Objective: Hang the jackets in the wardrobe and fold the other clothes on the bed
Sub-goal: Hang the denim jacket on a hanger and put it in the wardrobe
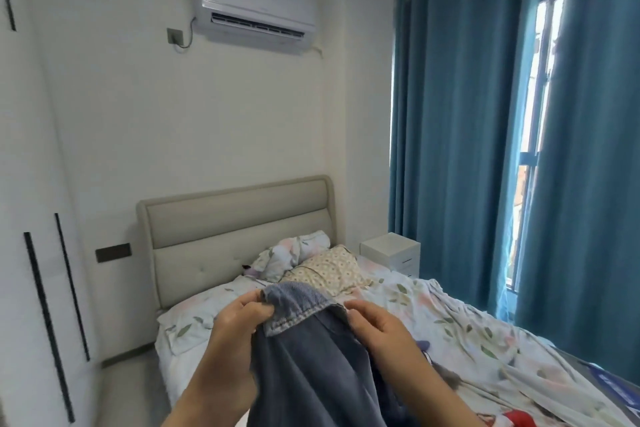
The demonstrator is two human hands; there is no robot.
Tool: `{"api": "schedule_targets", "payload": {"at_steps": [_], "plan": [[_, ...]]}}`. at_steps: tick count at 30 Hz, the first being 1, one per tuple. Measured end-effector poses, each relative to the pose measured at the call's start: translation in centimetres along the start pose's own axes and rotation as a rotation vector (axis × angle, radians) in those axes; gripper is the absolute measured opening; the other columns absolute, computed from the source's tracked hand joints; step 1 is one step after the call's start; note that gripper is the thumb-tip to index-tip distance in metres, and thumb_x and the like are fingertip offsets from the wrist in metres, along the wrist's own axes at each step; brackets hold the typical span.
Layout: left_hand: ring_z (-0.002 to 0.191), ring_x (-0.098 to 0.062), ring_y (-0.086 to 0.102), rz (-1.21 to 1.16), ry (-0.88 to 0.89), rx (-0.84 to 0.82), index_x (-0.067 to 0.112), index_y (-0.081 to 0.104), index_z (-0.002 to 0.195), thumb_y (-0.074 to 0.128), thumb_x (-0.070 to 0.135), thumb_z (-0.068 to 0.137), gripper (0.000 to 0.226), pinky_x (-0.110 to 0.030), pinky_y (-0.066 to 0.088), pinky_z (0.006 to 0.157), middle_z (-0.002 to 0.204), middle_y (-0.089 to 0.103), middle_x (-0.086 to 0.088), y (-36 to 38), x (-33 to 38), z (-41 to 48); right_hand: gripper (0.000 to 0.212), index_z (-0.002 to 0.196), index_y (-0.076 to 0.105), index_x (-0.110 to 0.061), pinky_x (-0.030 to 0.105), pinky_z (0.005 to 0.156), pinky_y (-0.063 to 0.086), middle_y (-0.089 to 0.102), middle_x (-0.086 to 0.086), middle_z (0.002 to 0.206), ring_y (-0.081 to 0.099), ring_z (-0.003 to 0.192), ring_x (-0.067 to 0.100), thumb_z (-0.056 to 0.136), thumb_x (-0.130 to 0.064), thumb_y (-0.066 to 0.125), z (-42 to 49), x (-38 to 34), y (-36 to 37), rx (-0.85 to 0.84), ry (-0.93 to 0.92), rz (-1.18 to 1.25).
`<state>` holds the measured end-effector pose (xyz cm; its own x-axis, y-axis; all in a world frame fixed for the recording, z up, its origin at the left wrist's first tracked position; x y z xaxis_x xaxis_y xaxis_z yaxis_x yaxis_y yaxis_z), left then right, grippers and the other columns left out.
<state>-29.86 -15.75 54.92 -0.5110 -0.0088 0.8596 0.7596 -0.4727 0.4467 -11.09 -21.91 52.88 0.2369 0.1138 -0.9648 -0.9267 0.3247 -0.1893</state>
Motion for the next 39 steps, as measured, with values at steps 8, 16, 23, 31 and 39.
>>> {"api": "schedule_targets", "payload": {"at_steps": [8,16,23,31,39], "plan": [[0.071,-0.027,0.072,-0.001,0.168,0.058,0.0,0.076,0.08,0.045,0.01,0.068,0.035,-0.031,0.058,0.06,0.08,0.072,-0.021,-7.6,7.3,-4.6,0.031,0.105,0.067,0.006,0.037,0.088,0.041,0.058,0.021,0.101,0.053,0.099,0.031,0.088,-0.019,0.071,1.6,0.5,12.4,-0.609,0.341,0.455],[0.063,-0.024,0.061,0.286,0.328,0.453,0.027,0.067,0.091,0.044,-0.01,0.09,0.044,-0.029,0.052,0.058,0.075,0.065,-0.012,-21.7,13.2,-7.4,0.038,0.076,0.052,-0.008,0.028,0.06,0.039,0.045,0.01,0.072,0.048,0.065,0.02,0.064,-0.018,0.086,4.1,-0.9,23.8,-0.738,0.206,0.5],[0.076,-0.015,0.061,0.991,0.433,0.444,0.04,0.069,0.09,0.048,-0.014,0.087,0.058,-0.01,0.044,0.069,0.091,0.066,0.002,-31.6,17.2,-7.9,0.023,0.067,0.058,-0.018,0.023,0.053,0.031,0.043,0.007,0.064,0.04,0.058,0.014,0.064,0.0,0.071,9.0,-7.4,31.0,-0.654,-0.052,0.405],[0.051,-0.008,0.049,0.95,0.252,0.494,0.037,0.059,0.092,0.078,0.029,0.077,0.026,-0.021,0.042,0.052,0.065,0.059,0.002,-37.9,17.5,-5.8,0.037,0.072,0.061,-0.019,0.031,0.057,0.028,0.044,0.01,0.068,0.038,0.062,0.02,0.08,0.017,0.062,11.9,-8.6,36.8,-0.583,-0.1,0.369],[0.071,-0.008,0.069,0.58,0.262,0.705,0.017,0.068,0.09,0.079,-0.012,0.07,0.037,-0.015,0.054,0.062,0.083,0.074,0.003,-40.7,16.2,-1.7,0.033,0.111,0.071,-0.005,0.057,0.1,0.049,0.07,0.027,0.108,0.066,0.104,0.045,0.082,0.011,0.068,16.2,-7.5,38.6,-0.372,-0.052,0.329]]}}
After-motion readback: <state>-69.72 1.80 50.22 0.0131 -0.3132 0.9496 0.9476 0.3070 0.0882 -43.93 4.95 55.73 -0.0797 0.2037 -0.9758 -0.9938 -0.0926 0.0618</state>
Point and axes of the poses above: each hand's wrist, its own z-axis towards the middle knuckle, its own y-axis out of the palm, x = y × z, the point moved 4 cm from there along z, towards the middle knuckle
